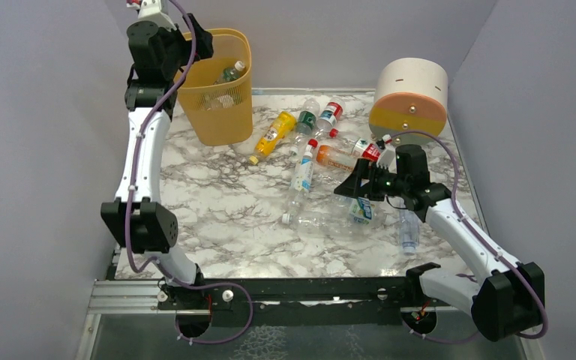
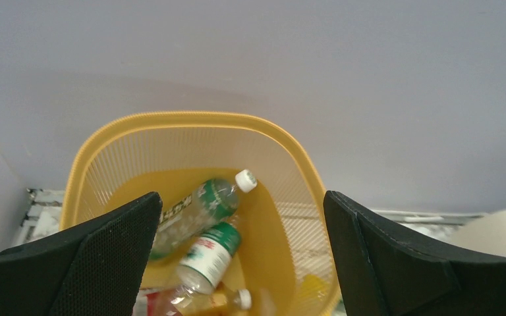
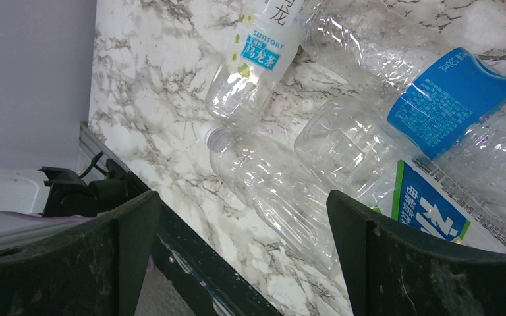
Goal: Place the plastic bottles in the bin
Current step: Place the plastic bottle in the trash bin, then pick up the plastic bottle at the center of the board.
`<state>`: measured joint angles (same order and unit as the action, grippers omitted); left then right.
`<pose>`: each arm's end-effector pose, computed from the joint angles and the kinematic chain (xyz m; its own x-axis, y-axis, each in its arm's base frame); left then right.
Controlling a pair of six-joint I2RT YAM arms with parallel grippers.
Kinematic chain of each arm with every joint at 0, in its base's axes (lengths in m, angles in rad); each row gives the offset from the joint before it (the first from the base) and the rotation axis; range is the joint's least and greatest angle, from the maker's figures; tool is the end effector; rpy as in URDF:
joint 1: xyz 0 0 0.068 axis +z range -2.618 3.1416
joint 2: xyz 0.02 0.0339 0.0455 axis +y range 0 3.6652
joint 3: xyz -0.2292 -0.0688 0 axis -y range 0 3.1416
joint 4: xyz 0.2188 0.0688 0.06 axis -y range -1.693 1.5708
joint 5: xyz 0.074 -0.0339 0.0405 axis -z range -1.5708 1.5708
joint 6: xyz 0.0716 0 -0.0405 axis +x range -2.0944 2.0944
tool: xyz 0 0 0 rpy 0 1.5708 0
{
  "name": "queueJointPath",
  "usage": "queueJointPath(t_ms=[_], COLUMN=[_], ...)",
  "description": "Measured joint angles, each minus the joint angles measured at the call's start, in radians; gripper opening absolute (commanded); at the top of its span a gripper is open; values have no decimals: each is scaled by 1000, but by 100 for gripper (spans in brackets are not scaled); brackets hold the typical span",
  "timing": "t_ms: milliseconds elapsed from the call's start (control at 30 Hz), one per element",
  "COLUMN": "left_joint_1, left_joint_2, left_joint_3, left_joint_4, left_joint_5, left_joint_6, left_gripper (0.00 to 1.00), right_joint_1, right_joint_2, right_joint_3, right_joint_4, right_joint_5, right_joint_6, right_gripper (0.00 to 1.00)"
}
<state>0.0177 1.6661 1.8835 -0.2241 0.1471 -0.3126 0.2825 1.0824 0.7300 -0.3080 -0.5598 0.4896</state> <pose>0.3875 -0.0036 0.4465 -0.0461 -0.3051 -0.9512 0.1207 0.9435 -0.3085 0.2246 0.1048 0.2141 -0.8204 0.1768 -0.5438 -0.2868 0.6954 0.6589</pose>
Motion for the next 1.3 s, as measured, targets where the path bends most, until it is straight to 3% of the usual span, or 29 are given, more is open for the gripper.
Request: queueJointPath(t_ms=[200, 467, 600, 967, 1300], left_joint_1=[-24, -347, -437, -632, -683], left_joint_2=[-279, -389, -389, -389, -327], left_joint_3=[-296, -722, -890, -932, -932], left_joint_4=[-3, -3, -19, 0, -1], left_joint_5=[128, 164, 142, 8, -75], left_joint_6=[-89, -126, -150, -182, -182], left_gripper=[99, 99, 99, 99, 99], right_joint_1=[0, 0, 0, 0, 0], right_joint_2=[38, 78, 84, 138, 140], right_joint_3=[2, 39, 61, 80, 90], right_joint_4=[0, -8, -18, -36, -35], right_joint_5=[-5, -2, 7, 24, 24], right_joint_6=[-1, -18, -21, -20, -19], right_gripper=[100, 100, 100, 100, 100])
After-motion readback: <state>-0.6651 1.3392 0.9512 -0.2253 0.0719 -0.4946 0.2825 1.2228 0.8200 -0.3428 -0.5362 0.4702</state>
